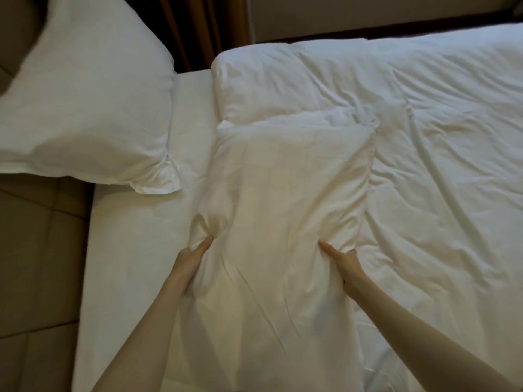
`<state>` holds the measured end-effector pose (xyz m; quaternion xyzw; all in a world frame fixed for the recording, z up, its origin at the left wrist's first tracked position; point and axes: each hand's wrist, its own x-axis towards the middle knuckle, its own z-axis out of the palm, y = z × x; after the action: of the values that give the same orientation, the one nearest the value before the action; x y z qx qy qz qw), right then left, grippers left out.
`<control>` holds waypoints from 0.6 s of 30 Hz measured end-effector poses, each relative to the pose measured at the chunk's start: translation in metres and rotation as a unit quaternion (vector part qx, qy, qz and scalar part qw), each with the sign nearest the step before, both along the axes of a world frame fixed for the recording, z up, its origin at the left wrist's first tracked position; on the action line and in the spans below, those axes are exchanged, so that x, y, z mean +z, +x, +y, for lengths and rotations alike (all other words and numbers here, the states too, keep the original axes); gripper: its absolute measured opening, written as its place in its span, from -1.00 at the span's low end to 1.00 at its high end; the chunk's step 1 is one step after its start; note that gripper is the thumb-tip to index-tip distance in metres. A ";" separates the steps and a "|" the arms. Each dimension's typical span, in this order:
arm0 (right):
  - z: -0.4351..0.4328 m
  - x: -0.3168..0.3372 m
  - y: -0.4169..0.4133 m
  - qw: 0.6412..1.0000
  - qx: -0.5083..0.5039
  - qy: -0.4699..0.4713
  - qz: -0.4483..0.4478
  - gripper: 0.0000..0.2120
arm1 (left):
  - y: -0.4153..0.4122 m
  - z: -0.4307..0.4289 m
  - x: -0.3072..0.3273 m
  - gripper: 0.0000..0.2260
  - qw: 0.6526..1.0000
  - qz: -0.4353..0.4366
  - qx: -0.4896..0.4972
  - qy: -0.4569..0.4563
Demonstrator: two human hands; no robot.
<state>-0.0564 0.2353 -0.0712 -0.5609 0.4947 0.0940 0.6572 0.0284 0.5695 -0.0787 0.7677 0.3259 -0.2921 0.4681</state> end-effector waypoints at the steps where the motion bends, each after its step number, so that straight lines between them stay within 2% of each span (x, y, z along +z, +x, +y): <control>1: 0.000 0.002 0.000 1.000 -0.001 -0.002 0.002 -0.01 | 0.000 -0.002 0.005 -0.27 1.000 -0.009 0.003 -0.009; 9: 0.006 0.030 0.009 0.999 -0.023 0.021 -0.029 -0.18 | 0.005 -0.019 0.064 -0.66 0.988 -0.125 0.009 -0.092; 15: 0.005 0.058 0.007 0.998 -0.028 0.014 -0.046 -0.24 | 0.004 -0.033 0.107 -0.66 0.971 -0.216 -0.009 -0.104; 18: 0.006 0.070 0.006 0.998 -0.033 0.018 -0.057 -0.24 | 0.000 -0.042 0.134 -0.76 0.958 -0.266 -0.006 -0.106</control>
<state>-0.0502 0.2415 -0.0009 -0.5367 0.4731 0.0496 0.6969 0.0287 0.5275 0.0557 0.7654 0.1519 -0.1133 0.6150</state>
